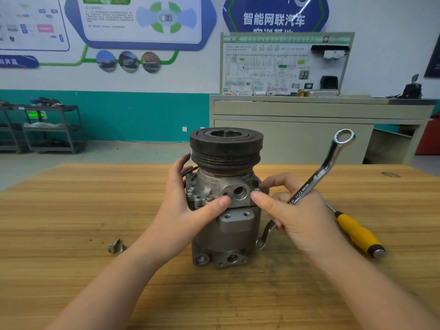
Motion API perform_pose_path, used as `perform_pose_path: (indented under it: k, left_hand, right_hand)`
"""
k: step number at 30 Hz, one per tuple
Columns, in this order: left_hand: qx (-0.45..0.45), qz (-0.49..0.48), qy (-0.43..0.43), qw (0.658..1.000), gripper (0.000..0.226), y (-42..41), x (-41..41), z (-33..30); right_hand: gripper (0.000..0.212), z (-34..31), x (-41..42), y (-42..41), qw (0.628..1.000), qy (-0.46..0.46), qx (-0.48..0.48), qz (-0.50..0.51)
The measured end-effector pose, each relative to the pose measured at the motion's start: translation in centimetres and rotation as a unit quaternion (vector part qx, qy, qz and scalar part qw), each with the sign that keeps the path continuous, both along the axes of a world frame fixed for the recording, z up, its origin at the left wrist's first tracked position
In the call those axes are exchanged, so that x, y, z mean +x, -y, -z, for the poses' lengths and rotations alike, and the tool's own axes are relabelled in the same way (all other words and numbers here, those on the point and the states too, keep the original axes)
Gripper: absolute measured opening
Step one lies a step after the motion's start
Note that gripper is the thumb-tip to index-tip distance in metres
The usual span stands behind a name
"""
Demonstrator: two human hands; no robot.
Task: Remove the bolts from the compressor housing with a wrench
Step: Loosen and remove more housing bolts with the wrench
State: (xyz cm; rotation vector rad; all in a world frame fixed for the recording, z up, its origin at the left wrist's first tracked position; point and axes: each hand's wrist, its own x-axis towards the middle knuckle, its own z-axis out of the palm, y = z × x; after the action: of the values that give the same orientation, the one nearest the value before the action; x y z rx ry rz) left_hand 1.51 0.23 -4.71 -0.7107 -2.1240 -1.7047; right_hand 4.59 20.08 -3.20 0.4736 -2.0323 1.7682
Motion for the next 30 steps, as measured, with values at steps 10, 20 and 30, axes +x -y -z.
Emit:
perform_pose_path:
  k: [10, 20, 30]
  left_hand:
    - [-0.005, -0.006, -0.002, 1.000, 0.105, 0.14, -0.09, 0.12]
    - [-0.006, -0.007, 0.001, 1.000, 0.101, 0.10, -0.08, 0.06]
    - [-0.013, -0.010, 0.004, 1.000, 0.104, 0.18, -0.04, 0.05]
  right_hand:
    - [0.032, -0.04, 0.11, 0.09, 0.999, 0.010, 0.005, -0.033]
    - [0.026, -0.02, -0.11, -0.21, 0.999, 0.020, -0.023, -0.035]
    - [0.005, 0.26, -0.70, -0.81, 0.995, 0.037, -0.063, -0.062]
